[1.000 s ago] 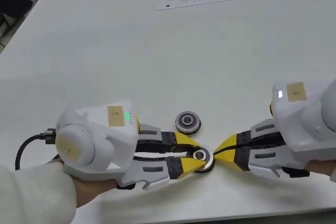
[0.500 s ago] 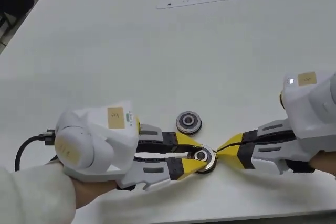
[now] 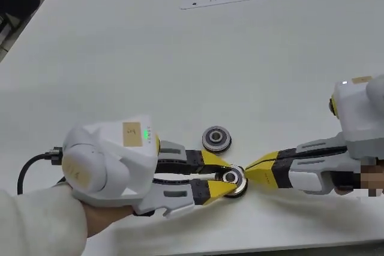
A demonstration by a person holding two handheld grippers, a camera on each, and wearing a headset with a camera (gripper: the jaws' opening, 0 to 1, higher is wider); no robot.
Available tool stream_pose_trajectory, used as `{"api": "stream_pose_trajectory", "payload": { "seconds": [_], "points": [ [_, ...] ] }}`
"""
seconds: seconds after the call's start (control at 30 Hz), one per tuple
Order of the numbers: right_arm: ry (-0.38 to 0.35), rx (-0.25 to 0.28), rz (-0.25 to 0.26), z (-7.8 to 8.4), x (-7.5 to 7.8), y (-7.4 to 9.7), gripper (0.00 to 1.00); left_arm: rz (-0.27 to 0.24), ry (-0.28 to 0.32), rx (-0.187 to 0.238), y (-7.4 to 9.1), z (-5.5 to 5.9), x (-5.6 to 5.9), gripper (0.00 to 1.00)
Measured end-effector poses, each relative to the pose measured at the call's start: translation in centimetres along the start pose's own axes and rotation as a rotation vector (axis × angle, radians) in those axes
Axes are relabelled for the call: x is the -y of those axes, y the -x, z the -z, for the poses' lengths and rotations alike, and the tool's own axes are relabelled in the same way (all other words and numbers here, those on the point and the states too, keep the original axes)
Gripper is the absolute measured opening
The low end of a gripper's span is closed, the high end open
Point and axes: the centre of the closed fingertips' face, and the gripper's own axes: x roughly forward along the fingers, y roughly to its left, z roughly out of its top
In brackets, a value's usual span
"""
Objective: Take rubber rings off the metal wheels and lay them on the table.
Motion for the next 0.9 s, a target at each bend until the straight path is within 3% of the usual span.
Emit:
{"api": "stream_pose_trajectory", "payload": {
  "seconds": [0.9],
  "points": [
    [0.030, 0.027, -0.048, -0.6, -1.2, -0.1, 0.00, -0.003, -0.008, 0.006, 0.0, 0.0, 0.0, 0.14]
  ]
}}
